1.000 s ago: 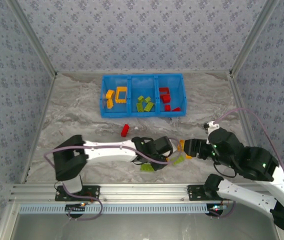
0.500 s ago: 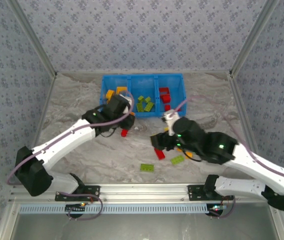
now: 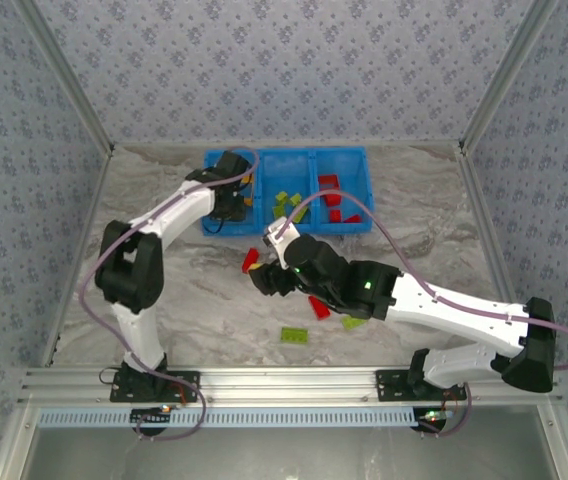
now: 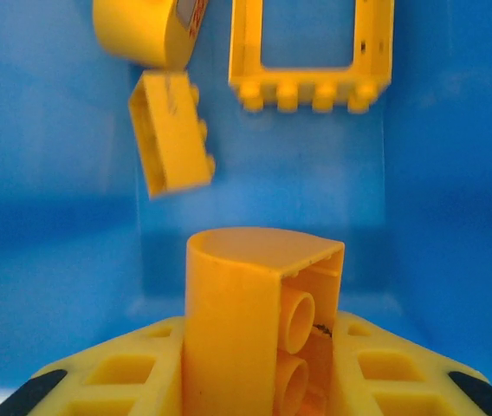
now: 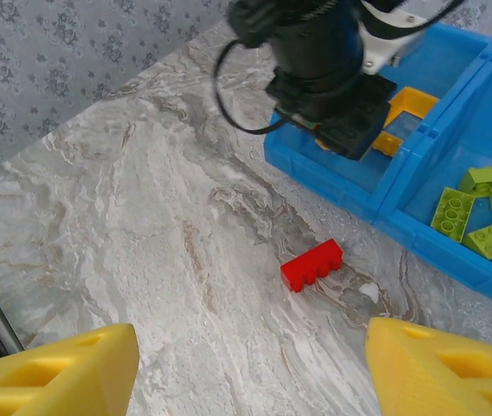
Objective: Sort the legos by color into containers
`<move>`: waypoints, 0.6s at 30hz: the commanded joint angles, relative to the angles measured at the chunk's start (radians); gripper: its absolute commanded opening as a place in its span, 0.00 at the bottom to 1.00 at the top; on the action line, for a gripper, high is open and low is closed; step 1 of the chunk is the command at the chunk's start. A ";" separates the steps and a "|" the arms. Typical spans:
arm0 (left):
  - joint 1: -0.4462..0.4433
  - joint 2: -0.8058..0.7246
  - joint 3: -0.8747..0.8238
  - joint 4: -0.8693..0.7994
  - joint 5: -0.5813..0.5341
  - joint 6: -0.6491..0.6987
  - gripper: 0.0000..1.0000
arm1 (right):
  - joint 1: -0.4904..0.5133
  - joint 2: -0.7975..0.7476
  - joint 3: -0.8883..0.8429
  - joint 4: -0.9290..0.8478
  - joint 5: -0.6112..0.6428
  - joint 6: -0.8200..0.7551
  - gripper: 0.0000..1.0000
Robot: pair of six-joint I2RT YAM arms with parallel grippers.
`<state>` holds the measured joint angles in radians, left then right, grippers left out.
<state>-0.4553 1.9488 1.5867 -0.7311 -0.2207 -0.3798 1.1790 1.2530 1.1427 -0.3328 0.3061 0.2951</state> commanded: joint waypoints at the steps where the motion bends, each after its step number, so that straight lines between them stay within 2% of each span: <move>1: 0.000 0.095 0.124 -0.103 -0.083 -0.021 0.31 | 0.005 -0.014 -0.009 0.022 0.027 0.021 0.72; 5: 0.000 0.172 0.203 -0.163 -0.143 -0.041 0.32 | 0.005 -0.027 -0.031 0.021 0.033 0.042 0.72; 12: -0.005 0.216 0.215 -0.190 -0.197 -0.061 0.38 | -0.008 -0.030 -0.052 0.016 0.027 0.064 0.72; 15: -0.015 0.211 0.216 -0.194 -0.210 -0.054 0.55 | -0.024 -0.027 -0.059 0.002 0.028 0.083 0.74; 18: -0.026 0.187 0.217 -0.200 -0.221 -0.054 0.63 | -0.045 -0.021 -0.064 -0.019 0.022 0.111 0.75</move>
<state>-0.4675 2.1612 1.7710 -0.8909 -0.4046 -0.4316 1.1500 1.2453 1.0912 -0.3252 0.3183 0.3645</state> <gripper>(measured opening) 0.616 0.751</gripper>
